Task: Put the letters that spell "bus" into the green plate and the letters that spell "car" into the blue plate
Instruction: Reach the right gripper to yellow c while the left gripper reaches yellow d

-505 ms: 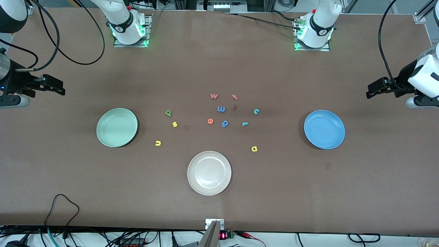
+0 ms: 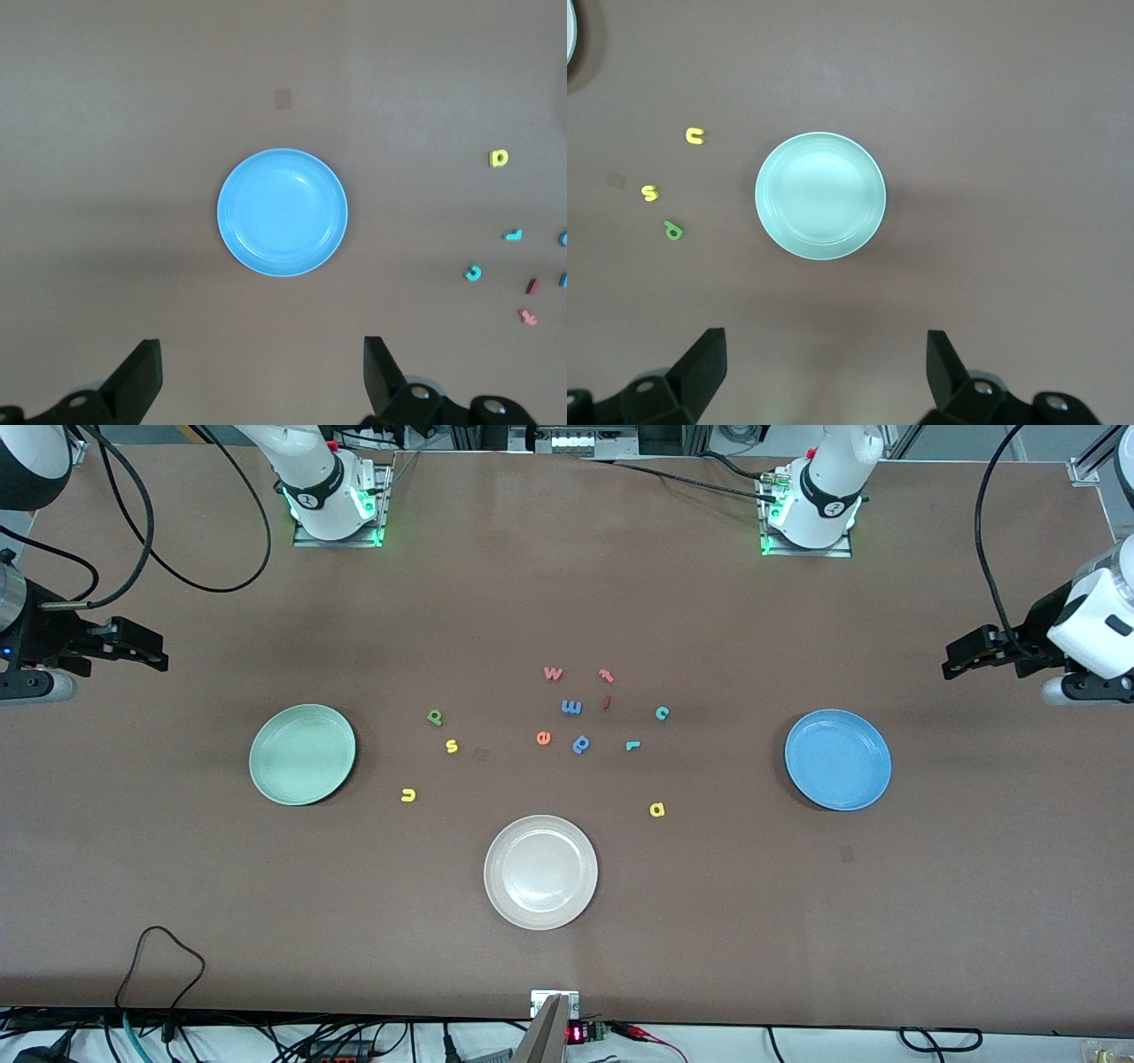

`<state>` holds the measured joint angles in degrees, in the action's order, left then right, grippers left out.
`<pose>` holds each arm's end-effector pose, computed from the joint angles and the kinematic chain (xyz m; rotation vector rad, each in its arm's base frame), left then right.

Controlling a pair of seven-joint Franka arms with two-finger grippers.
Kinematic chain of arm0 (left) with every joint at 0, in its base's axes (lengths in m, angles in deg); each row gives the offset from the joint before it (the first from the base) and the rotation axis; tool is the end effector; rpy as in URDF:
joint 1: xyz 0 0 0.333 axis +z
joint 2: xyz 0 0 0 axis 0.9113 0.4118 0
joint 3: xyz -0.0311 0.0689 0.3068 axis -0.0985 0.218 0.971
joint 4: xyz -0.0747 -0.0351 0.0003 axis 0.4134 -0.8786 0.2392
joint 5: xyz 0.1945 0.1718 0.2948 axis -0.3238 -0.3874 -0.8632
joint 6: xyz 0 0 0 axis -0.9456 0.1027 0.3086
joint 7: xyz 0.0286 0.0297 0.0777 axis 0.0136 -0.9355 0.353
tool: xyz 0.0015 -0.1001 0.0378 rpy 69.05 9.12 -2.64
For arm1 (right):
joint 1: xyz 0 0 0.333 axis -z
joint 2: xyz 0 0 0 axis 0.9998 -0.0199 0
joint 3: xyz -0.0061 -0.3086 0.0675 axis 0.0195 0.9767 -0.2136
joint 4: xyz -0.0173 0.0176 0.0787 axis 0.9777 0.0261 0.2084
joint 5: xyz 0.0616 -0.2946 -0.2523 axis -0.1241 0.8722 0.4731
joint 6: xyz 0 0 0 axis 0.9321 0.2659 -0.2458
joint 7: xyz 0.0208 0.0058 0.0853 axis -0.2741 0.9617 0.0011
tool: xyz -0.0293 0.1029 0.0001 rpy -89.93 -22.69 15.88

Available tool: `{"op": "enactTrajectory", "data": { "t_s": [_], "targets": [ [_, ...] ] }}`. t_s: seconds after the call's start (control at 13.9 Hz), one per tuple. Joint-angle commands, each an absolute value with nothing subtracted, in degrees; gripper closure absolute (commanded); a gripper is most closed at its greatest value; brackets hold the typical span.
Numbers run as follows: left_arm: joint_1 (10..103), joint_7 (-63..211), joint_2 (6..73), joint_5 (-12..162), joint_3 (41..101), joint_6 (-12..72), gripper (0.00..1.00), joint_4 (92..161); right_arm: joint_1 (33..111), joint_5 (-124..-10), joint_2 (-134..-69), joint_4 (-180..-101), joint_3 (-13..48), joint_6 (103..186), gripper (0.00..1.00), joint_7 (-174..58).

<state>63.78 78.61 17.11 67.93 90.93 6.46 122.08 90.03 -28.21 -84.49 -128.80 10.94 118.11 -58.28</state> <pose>0.5708 -0.0051 0.5557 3.1073 0.0533 -0.1339 0.5864 -0.0018 0.5775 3.1125 0.1482 -0.1408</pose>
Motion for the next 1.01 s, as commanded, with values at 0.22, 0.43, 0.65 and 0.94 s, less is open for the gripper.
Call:
{"op": "enactTrajectory", "data": {
  "t_s": [0.22, 0.43, 0.65, 0.94],
  "targets": [
    [61.1, 78.5, 31.9, 67.0, 84.2, 17.3, 0.00, 120.5, 89.5, -28.4, -85.6, -128.2, 10.2, 118.1, 0.00, -57.9],
    [56.7, 78.0, 41.1, 67.7, 84.2, 19.1, 0.10, 114.8, 87.3, -28.4, -90.1, -128.3, 10.1, 117.7, 0.00, -58.6],
    [53.1, 74.4, 50.5, 68.0, 84.2, 21.2, 0.12, 107.7, 84.4, -29.4, -96.3, -128.8, 10.1, 119.2, 0.00, -58.4],
    [47.5, 68.4, 58.2, 68.0, 84.3, 32.5, 0.20, 105.0, 82.3, -31.2, -98.7, -137.1, 10.1, 134.1, 0.00, -57.7]
  ]
}}
